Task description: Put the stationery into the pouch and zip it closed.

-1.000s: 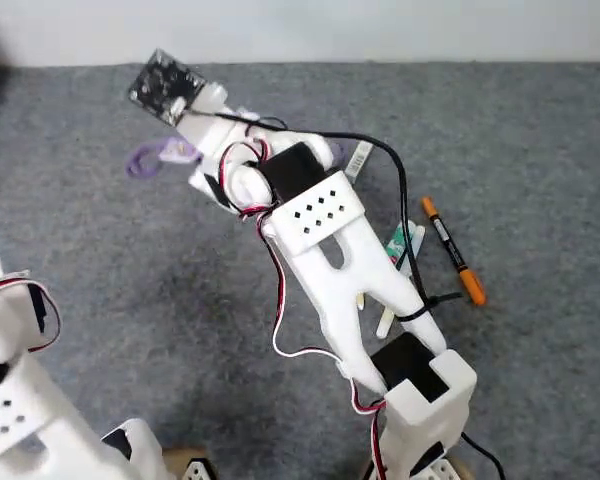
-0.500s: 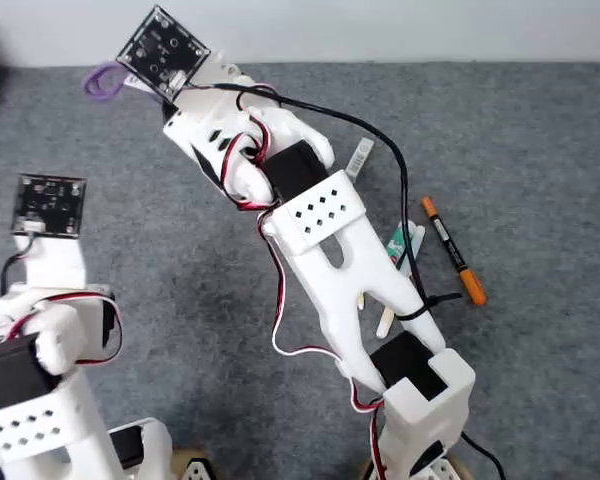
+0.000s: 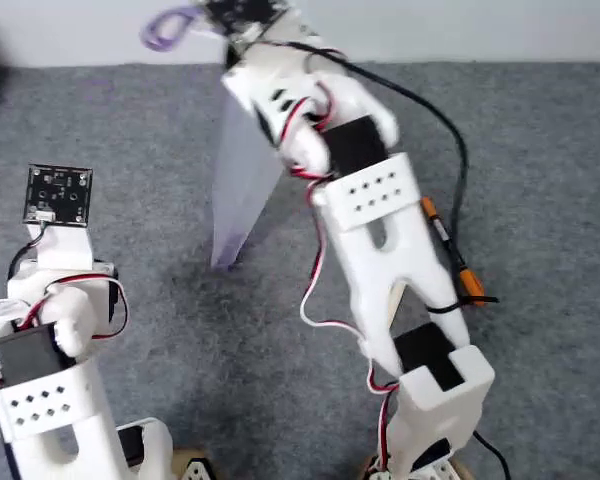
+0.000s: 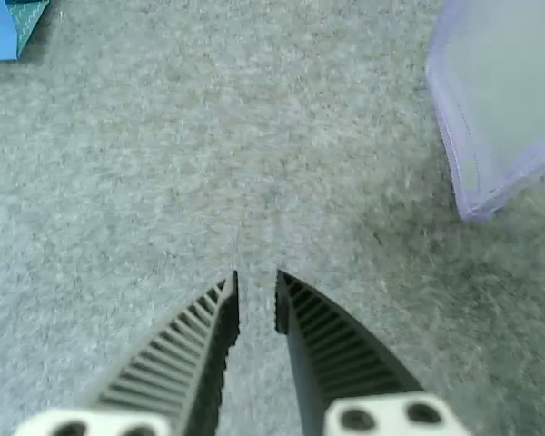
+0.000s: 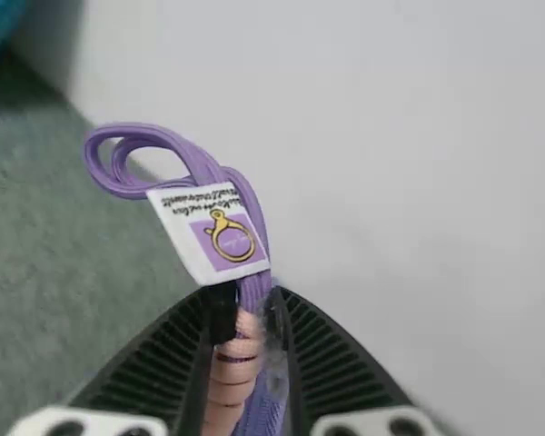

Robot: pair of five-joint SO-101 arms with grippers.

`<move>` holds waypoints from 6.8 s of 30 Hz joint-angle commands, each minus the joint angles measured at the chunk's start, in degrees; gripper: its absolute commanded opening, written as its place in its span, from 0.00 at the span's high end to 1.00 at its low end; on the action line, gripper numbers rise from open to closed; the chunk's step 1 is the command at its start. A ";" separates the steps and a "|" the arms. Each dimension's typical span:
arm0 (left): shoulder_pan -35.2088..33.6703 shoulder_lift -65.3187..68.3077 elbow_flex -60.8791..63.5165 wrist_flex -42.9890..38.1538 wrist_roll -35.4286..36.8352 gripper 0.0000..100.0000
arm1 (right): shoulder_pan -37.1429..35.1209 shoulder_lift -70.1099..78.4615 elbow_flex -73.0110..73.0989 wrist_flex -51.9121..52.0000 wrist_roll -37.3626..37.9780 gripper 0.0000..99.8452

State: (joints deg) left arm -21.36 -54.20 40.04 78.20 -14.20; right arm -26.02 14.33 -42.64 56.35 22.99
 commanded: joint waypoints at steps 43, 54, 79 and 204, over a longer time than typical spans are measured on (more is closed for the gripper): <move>21.63 -0.88 -12.26 4.66 21.36 0.80 | -2.15 -10.42 -2.37 46.55 -28.75 0.97; -4.92 -0.88 -12.09 6.07 17.93 0.80 | -3.30 -10.24 22.68 46.46 -18.20 0.97; -15.65 -0.79 -12.09 5.98 15.38 0.80 | -22.46 14.73 32.70 46.02 -18.46 0.90; 16.62 -0.26 14.73 -37.45 22.95 0.90 | -14.02 -32.22 36.66 -24.40 -6.15 0.99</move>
State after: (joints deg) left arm -4.75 -54.20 55.25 45.41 8.13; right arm -38.59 -17.41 -4.57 33.67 14.02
